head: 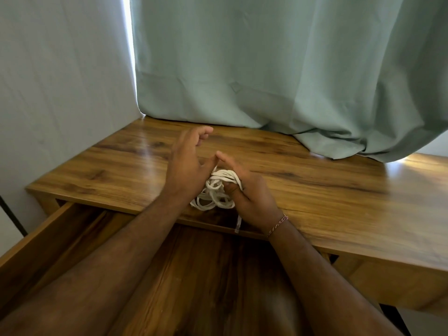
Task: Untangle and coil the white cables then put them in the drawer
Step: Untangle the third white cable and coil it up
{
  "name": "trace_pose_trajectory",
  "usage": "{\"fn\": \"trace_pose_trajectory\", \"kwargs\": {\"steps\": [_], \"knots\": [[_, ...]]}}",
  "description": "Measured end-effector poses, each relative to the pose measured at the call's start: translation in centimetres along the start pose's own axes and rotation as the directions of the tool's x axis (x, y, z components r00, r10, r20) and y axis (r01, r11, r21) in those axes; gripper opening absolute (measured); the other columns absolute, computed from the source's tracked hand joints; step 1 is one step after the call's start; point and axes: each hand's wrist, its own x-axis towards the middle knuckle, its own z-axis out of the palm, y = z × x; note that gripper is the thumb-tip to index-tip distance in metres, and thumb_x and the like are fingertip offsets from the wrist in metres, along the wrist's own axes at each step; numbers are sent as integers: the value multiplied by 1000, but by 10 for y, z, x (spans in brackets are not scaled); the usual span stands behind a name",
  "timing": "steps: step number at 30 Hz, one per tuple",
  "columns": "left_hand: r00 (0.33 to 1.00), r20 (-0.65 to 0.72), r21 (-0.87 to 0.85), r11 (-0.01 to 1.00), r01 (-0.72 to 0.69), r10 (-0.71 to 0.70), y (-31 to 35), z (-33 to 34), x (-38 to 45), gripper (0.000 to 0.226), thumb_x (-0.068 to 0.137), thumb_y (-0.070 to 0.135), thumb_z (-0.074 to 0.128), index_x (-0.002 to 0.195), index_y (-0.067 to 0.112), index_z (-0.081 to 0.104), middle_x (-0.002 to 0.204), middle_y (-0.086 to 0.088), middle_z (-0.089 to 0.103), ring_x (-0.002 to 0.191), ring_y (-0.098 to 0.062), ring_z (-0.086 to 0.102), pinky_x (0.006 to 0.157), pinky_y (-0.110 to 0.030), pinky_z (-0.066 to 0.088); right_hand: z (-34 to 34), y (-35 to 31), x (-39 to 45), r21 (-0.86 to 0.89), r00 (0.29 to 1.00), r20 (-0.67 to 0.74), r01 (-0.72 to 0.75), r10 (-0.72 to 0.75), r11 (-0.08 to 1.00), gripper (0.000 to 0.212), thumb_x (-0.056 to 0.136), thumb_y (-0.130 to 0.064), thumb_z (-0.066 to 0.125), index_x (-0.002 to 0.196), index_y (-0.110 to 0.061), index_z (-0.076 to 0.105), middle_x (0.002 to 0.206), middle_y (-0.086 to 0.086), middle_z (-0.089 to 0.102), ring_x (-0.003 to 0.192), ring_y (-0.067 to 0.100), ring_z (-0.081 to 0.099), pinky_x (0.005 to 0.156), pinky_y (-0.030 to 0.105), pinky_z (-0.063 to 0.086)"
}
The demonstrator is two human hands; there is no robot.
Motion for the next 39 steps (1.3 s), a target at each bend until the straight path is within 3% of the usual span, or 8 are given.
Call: {"fn": "trace_pose_trajectory", "kwargs": {"steps": [6,14,22,28,33,35,37,39], "knots": [[966,-258,2,1000,-1,1,6,6,-9,20,107,25,50,116,14,65,107,1,65,98,-19,61,82,-46,52,0,-4,0,111,996,81,-42,33,993,47,106,-22,56,152,-22,49,138,-4,65,123,10,63,102,37,54],[981,-176,-253,967,41,-87,21,6,-12,31,108,27,51,92,10,70,60,-6,62,52,-17,59,49,-33,46,1,-2,1,56,989,-88,-113,118,992,27,103,-22,57,128,-17,65,111,-8,73,98,6,70,81,28,58],[975,196,6,994,-111,108,33,15,-21,49,96,25,70,143,15,60,131,8,67,115,0,62,95,-13,49,-12,1,7,114,880,-387,-250,274,962,14,103,-14,59,109,-23,68,94,-17,68,88,-4,66,71,8,47],[965,105,-186,948,258,-242,41,23,-20,24,97,16,69,120,20,75,101,10,78,90,1,72,79,-23,60,-11,-3,9,-29,900,-336,-305,278,952,17,104,-23,57,115,-16,68,92,-12,69,85,2,66,72,20,52],[855,319,-512,685,518,-408,45,25,-20,24,99,6,64,122,14,68,99,-3,80,89,-18,77,77,-36,61,-13,-1,8,-18,908,-295,-318,299,948,17,105,-23,56,114,-16,69,97,-7,70,87,4,66,72,19,52],[896,282,-409,802,435,-342,43,23,-21,32,96,12,69,126,22,62,102,0,78,90,-17,75,76,-35,60,-13,1,8,10,885,-322,-352,336,936,15,105,-24,56,110,-19,69,93,-13,68,85,0,65,69,14,49],[985,148,-84,991,100,-87,37,20,-21,47,89,21,74,132,28,56,117,7,68,103,-12,65,84,-28,55,-15,5,10,77,842,-358,-403,403,912,12,105,-23,56,105,-23,69,89,-12,70,83,2,67,70,19,51],[954,165,234,929,-285,251,34,17,-20,50,87,25,74,135,27,58,128,4,57,116,-14,53,94,-28,46,-20,9,11,160,809,-363,-435,463,886,13,105,-23,57,104,-21,70,88,-6,73,81,10,71,71,31,58]]}}
